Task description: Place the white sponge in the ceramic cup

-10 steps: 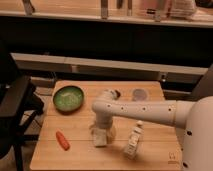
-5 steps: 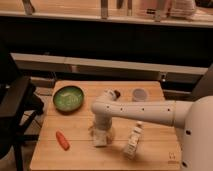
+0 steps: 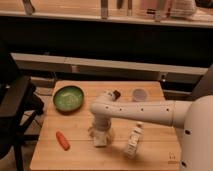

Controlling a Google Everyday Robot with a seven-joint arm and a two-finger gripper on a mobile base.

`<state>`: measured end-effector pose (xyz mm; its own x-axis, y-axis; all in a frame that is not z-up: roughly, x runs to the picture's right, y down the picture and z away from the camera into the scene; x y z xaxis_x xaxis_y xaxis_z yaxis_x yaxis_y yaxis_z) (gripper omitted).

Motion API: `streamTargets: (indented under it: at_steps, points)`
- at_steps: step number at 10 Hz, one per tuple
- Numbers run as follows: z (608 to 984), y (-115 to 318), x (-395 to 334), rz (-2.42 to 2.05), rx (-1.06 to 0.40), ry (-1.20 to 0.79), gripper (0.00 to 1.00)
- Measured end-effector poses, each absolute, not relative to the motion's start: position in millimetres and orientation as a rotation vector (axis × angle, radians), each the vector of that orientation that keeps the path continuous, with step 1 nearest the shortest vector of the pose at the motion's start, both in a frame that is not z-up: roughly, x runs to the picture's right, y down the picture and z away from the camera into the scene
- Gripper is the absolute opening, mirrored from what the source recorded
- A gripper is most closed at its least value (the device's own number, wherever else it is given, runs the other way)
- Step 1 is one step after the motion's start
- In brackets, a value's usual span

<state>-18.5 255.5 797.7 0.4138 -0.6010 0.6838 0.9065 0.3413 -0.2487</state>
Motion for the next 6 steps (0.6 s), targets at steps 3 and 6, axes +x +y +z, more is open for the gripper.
streamTargets:
  at_steps: [3, 6]
  points:
    - [795.5, 257.1, -22.0, -1.043, -0.674, -0.534, 0.8]
    - [794.2, 260.1, -23.9, -1.046, -0.68, -0.539, 0.8]
